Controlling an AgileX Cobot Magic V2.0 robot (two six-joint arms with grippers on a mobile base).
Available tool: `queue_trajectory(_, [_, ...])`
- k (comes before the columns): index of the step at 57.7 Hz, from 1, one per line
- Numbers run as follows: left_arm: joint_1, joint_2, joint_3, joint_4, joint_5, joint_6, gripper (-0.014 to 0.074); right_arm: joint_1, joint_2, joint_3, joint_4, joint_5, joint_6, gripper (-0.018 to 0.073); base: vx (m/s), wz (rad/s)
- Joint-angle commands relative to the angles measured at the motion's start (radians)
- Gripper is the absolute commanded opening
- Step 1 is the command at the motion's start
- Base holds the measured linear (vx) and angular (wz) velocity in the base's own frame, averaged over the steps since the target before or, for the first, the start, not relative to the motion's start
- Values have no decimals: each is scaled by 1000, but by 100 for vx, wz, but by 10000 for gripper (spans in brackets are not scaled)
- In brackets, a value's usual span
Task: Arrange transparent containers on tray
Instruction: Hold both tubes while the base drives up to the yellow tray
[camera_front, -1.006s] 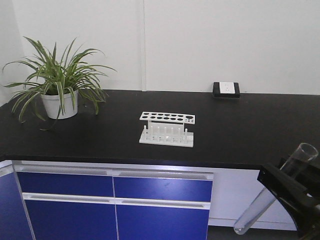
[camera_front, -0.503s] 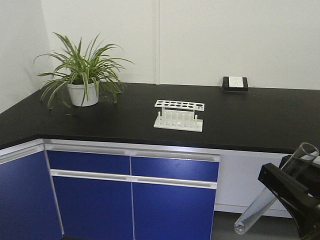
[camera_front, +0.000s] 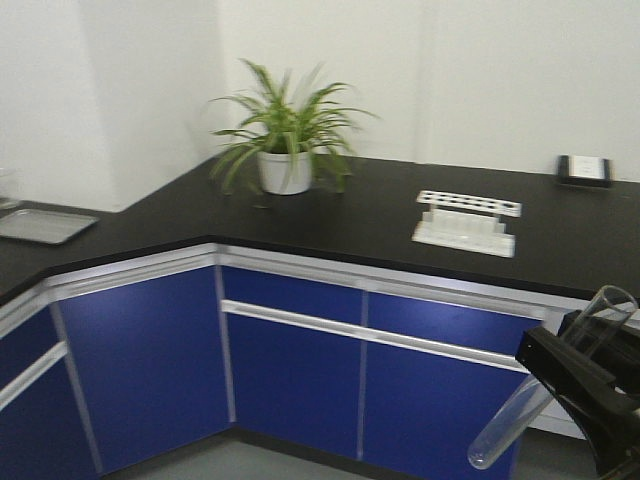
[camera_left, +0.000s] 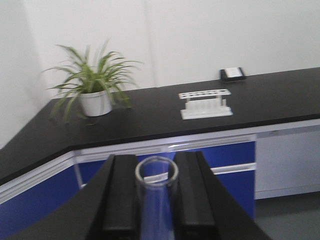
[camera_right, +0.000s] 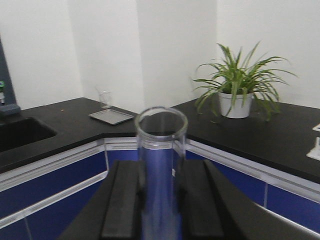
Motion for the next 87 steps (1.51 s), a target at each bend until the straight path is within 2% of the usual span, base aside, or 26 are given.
queue_trajectory(1, [1,1,-37,2,-83,-4,129,-3,-4,-31,-27,-5,-12,218,-13,57])
queue_trajectory(47, [1,1,-37,2,-83,-4,129,-3,-4,-31,-27,-5,-11,218,-10,67])
queue_trajectory(87, [1,1,-37,2,-83,-4,129,-3,-4,-31,-27,-5,-11,218,7,57])
